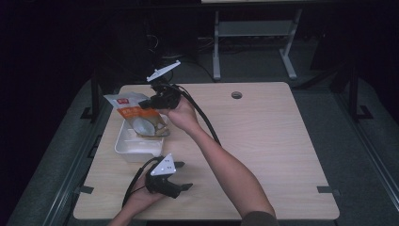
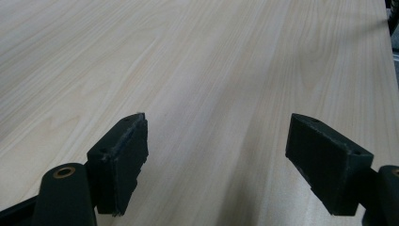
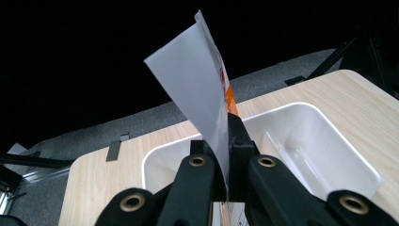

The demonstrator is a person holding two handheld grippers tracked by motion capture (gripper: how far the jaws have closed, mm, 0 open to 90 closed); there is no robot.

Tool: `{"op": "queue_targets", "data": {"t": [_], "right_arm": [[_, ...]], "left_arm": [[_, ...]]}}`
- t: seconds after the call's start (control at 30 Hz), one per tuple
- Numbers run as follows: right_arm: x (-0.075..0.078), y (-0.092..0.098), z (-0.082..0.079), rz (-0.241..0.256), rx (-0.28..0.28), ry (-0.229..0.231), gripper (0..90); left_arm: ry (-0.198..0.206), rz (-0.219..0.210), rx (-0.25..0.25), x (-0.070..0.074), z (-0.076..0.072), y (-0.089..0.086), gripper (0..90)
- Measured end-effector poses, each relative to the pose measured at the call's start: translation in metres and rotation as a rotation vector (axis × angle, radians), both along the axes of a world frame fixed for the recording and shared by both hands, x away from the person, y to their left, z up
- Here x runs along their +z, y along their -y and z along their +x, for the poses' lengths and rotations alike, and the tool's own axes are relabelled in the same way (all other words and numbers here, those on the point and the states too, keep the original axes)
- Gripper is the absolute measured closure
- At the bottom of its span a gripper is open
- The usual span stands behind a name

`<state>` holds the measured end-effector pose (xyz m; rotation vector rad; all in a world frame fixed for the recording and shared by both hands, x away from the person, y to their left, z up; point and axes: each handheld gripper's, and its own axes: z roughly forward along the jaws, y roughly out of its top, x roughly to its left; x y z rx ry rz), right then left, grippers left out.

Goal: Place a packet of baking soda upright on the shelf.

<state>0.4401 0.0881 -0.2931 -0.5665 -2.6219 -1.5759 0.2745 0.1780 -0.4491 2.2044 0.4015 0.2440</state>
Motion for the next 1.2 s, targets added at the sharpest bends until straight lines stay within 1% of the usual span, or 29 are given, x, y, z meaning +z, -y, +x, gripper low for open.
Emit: {"op": "queue_targets", "data": {"t": [0.1, 0.43, 0.73, 0.9, 0.93, 1.03, 1.13, 1.17, 1.2], "right_arm": [[-0.003, -0.005, 0.002, -0.001, 0.0, 0.004, 89.7], [-0.01, -0.019, 0.006, 0.0, -0.009, 0.002, 89.7], [-0.02, -0.031, 0.008, 0.016, -0.002, -0.007, 89.7], [-0.031, -0.038, 0.009, 0.033, 0.0, -0.034, 89.7], [-0.036, -0.039, 0.01, 0.034, -0.003, -0.039, 89.7], [-0.043, -0.037, 0.012, 0.052, -0.015, -0.055, 89.6], [-0.05, -0.033, 0.014, 0.058, -0.032, -0.075, 89.4], [-0.05, -0.033, 0.014, 0.058, -0.032, -0.075, 89.4], [-0.052, -0.032, 0.014, 0.061, -0.031, -0.086, 88.9]], "left_arm": [[-0.005, -0.006, 0.006, -0.001, 0.0, -0.001, 20.9], [0.0, -0.007, 0.005, 0.0, 0.0, -0.001, 20.9], [0.003, -0.006, 0.006, 0.0, 0.0, -0.002, 20.9], [0.005, -0.002, 0.002, 0.0, 0.0, -0.002, 20.9], [0.005, -0.003, 0.002, 0.0, 0.0, -0.002, 20.9], [0.005, -0.003, 0.002, 0.0, 0.0, -0.002, 20.9], [0.007, -0.001, 0.001, 0.0, 0.001, -0.001, 20.8], [0.007, 0.0, 0.001, 0.0, 0.0, -0.001, 20.8], [0.006, 0.002, 0.001, 0.0, 0.0, -0.001, 20.9]]}}
